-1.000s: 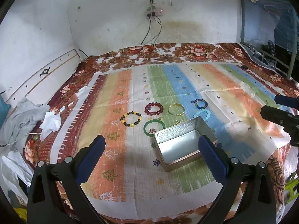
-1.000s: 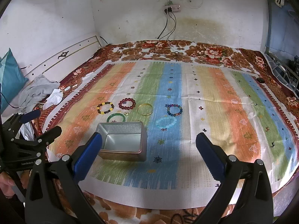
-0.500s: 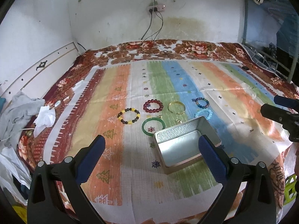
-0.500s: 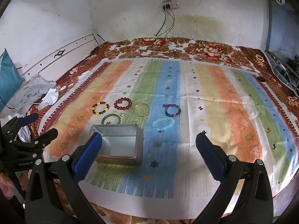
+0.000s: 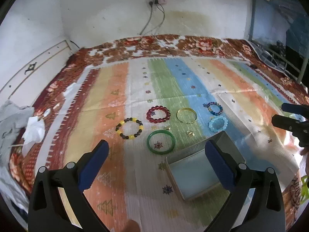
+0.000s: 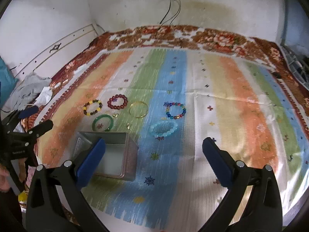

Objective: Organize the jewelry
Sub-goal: 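Reach left tool to yellow-black bracelet while right tool reaches light-blue bracelet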

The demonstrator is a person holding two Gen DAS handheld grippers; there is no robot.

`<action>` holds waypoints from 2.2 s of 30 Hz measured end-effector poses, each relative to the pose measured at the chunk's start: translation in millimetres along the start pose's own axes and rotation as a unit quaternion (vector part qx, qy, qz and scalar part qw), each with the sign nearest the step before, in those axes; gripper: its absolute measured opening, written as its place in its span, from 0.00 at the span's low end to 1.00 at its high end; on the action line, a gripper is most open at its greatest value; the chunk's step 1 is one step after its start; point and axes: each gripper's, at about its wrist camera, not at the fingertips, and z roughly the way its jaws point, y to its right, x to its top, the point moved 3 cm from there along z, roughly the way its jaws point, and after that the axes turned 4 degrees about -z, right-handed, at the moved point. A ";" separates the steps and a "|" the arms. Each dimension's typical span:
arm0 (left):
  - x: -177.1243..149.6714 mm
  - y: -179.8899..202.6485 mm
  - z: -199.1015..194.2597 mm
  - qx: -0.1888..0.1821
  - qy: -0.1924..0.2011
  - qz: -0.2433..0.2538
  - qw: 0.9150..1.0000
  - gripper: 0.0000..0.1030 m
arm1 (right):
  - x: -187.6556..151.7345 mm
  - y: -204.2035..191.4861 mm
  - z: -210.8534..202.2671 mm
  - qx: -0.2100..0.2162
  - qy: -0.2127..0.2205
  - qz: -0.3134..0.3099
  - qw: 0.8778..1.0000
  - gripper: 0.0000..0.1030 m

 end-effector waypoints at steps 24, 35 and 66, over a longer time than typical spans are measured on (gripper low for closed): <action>17.7 -67.1 107.8 0.012 -0.081 -0.056 0.995 0.95 | 14.5 45.0 130.5 -0.050 -0.111 0.011 0.993 0.96; 14.8 -88.0 149.5 0.033 -0.109 -0.067 0.991 0.95 | 12.6 51.0 179.5 -0.062 -0.151 0.014 0.986 0.96; 4.7 -96.4 207.3 0.056 -0.149 -0.040 0.987 0.19 | 2.2 52.7 217.0 -0.096 -0.174 -0.010 0.980 0.76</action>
